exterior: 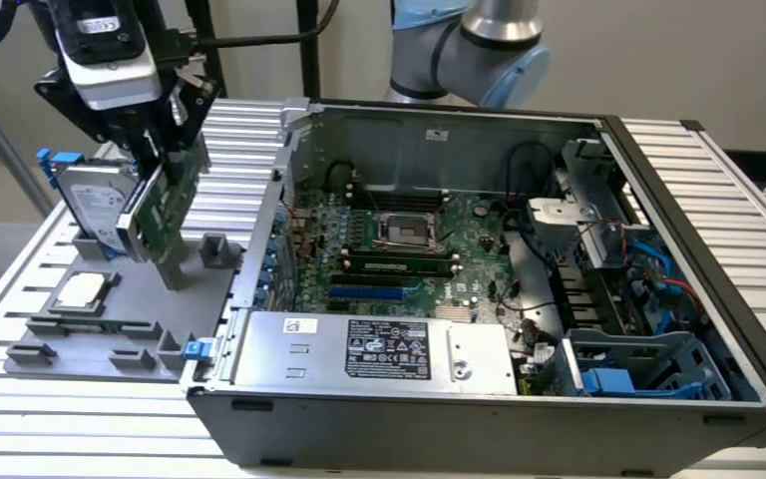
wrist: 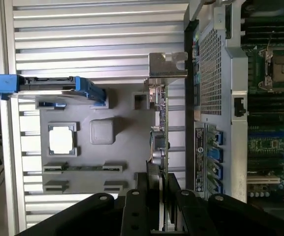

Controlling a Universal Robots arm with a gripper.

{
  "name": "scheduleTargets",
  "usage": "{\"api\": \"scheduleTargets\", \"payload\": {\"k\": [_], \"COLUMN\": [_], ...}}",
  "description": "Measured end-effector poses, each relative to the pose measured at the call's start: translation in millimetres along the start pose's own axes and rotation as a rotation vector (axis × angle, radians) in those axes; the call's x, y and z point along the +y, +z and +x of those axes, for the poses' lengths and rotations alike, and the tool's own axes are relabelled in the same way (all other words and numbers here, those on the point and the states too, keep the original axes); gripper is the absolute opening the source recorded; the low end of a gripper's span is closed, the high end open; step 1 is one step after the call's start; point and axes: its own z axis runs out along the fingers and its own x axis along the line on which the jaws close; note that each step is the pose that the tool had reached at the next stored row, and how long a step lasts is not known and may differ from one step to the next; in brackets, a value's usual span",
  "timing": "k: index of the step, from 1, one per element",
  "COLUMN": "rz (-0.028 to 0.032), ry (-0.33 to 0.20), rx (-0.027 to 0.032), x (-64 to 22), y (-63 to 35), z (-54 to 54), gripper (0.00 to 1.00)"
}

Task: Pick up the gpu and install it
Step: 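Pick up the gpu and move the gpu toward the slot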

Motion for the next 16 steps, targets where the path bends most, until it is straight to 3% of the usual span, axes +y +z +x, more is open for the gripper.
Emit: {"api": "scheduleTargets", "payload": {"k": [9, 16], "rz": [0.0006, 0.0013], "ry": [0.000, 0.000], "rx": [0.0158, 0.0250], "x": [2.7, 4.4], "y": [-36.3, -42.1], "z": [-40.9, -72.7], "gripper": [0.27, 0.27]}}
